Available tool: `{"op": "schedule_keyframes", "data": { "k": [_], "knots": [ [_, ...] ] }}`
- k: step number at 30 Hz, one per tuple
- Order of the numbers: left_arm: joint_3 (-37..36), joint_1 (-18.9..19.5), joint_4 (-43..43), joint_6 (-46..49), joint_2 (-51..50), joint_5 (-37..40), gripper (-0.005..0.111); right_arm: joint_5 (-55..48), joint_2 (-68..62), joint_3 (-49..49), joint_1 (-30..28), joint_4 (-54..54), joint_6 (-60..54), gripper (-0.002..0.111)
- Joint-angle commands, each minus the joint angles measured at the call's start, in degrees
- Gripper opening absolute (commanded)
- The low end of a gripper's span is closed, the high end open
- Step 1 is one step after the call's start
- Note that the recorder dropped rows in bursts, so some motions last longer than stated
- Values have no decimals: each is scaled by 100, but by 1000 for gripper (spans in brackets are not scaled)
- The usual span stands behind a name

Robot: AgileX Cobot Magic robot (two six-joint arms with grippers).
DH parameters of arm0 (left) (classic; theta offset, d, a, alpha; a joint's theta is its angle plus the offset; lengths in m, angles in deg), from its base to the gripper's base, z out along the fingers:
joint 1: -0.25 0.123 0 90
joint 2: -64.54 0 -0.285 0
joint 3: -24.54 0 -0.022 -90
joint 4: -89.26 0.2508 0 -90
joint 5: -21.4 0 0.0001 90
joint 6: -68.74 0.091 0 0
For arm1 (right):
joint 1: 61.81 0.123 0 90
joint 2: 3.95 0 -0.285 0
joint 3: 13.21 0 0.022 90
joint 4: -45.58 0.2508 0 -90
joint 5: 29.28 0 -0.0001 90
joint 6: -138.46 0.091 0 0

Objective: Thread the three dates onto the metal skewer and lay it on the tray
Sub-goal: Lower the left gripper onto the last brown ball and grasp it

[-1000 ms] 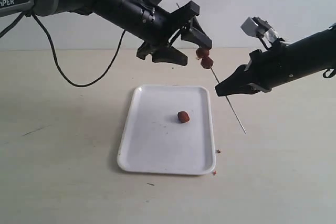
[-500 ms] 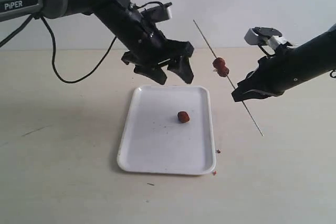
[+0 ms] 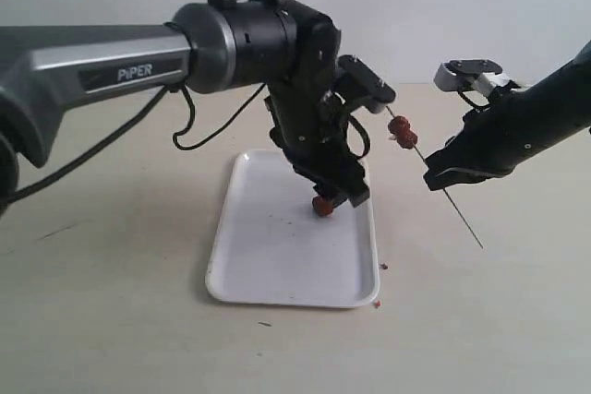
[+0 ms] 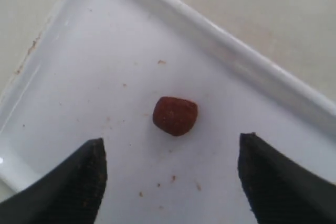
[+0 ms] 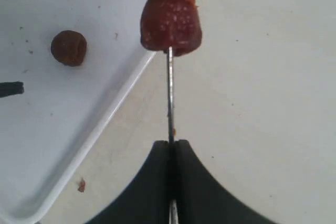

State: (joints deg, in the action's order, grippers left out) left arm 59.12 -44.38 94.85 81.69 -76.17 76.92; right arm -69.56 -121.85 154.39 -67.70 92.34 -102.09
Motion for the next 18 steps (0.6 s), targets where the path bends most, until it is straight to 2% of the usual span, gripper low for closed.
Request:
{"op": "schedule_keyframes", "data": {
  "k": [1,10,18],
  "knots": [
    [9,-114,812,37,-261,92,69,27,9,19,-24,-28,63,0],
    [9,-114,1040,404,-580,-288,69,27,9,19,-24,-16,64,0],
    [9,-270,1029,690,-580,-524,69,159,9,19,-24,-1,64,0]
  ]
}}
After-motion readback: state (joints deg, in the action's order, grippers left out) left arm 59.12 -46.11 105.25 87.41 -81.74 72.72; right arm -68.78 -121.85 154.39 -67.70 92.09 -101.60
